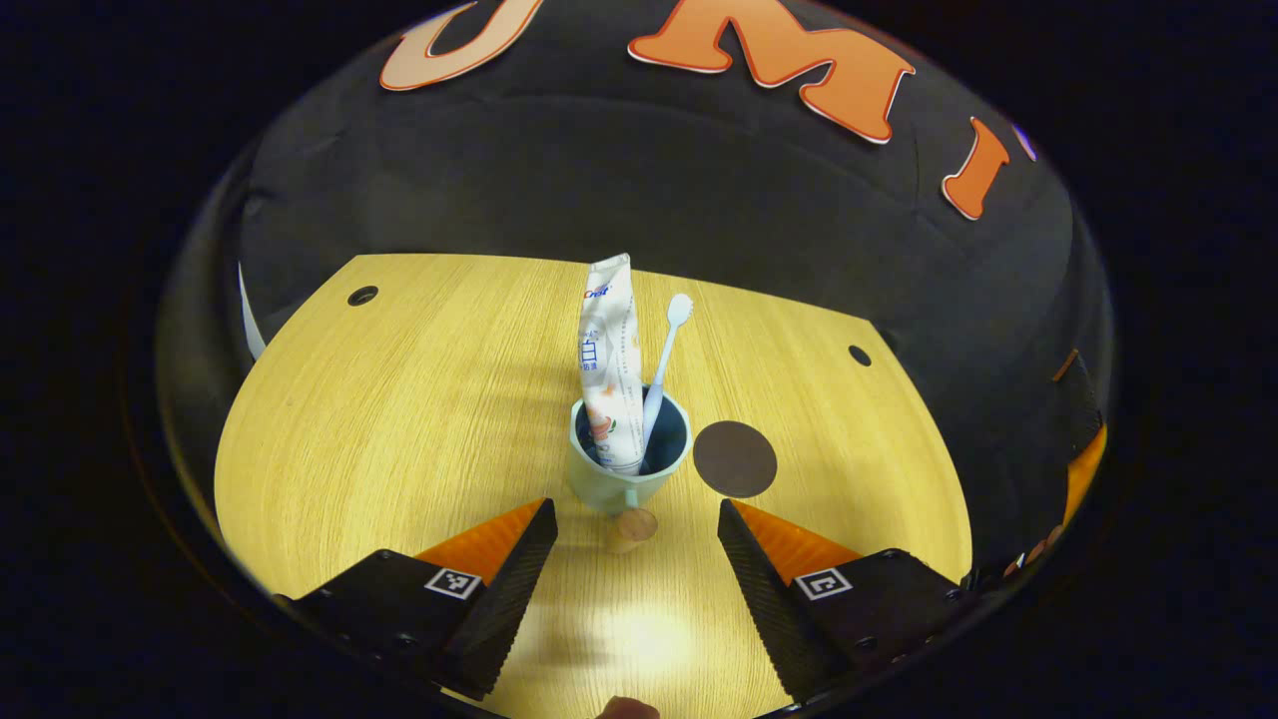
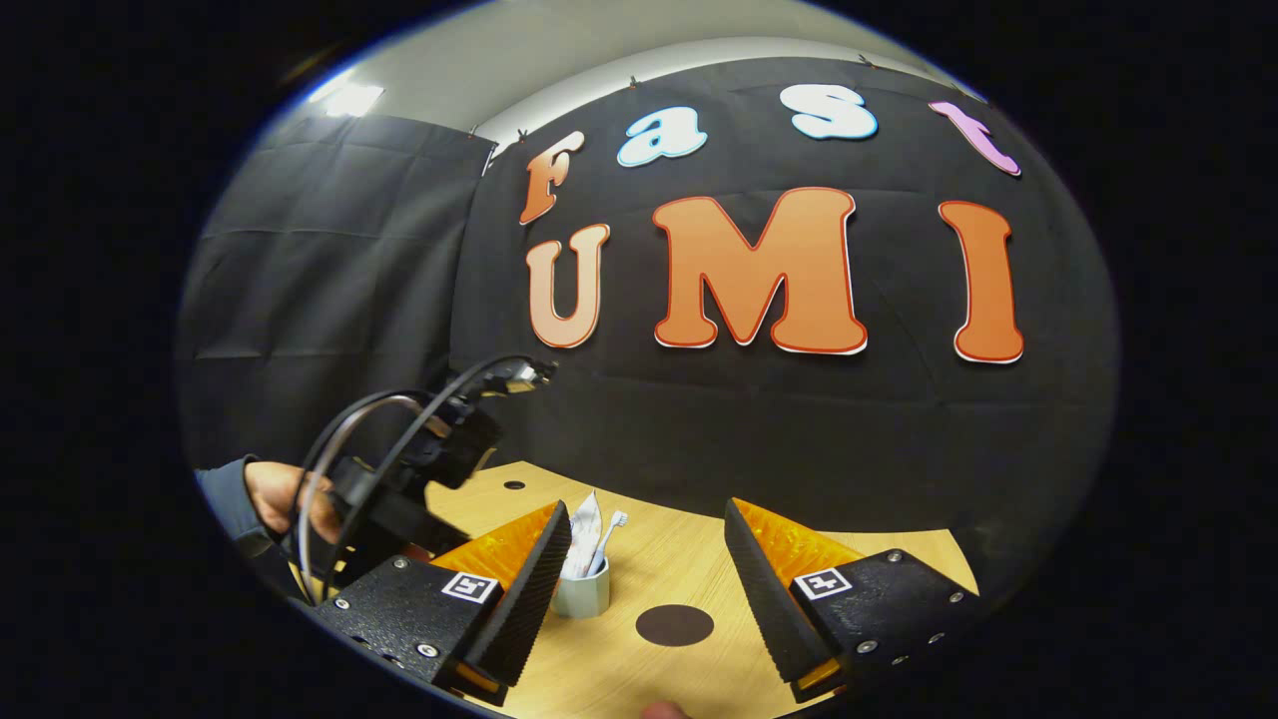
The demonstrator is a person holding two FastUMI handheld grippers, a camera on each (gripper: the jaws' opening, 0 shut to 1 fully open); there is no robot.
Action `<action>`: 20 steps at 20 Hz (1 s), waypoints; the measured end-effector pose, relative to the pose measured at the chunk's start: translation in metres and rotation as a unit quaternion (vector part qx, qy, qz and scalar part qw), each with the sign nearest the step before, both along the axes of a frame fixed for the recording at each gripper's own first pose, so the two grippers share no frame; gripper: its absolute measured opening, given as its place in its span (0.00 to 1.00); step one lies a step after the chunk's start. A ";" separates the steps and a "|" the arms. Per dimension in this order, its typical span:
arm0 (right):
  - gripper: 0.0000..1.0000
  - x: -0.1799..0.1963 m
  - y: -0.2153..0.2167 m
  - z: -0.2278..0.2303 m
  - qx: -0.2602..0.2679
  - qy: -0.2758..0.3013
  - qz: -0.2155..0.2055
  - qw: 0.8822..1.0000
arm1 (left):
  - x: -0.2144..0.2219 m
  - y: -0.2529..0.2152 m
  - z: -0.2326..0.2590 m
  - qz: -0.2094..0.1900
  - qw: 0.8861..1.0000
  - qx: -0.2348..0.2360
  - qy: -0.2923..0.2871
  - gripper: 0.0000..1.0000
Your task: Put the toothbrush and toothpaste on the desktop into the cup, then pick up the cup and place it on the coaster on the desktop.
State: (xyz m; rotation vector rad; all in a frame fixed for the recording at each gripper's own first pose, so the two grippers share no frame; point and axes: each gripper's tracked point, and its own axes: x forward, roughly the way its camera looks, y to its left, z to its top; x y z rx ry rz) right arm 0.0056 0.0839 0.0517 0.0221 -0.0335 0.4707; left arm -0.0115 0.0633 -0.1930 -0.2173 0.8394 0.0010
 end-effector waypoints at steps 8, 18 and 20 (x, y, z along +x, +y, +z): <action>0.93 -0.035 -0.030 0.000 0.001 -0.011 -0.002 1.000 | 0.015 -0.002 -0.031 0.020 0.997 0.028 0.074 0.97; 0.93 -0.047 -0.058 -0.022 0.021 0.002 -0.016 1.000 | 0.016 -0.001 -0.061 0.056 0.991 0.037 0.112 0.28; 0.93 -0.047 -0.062 -0.028 0.025 0.006 -0.020 0.999 | 0.019 -0.003 -0.058 0.057 0.992 0.043 0.101 0.24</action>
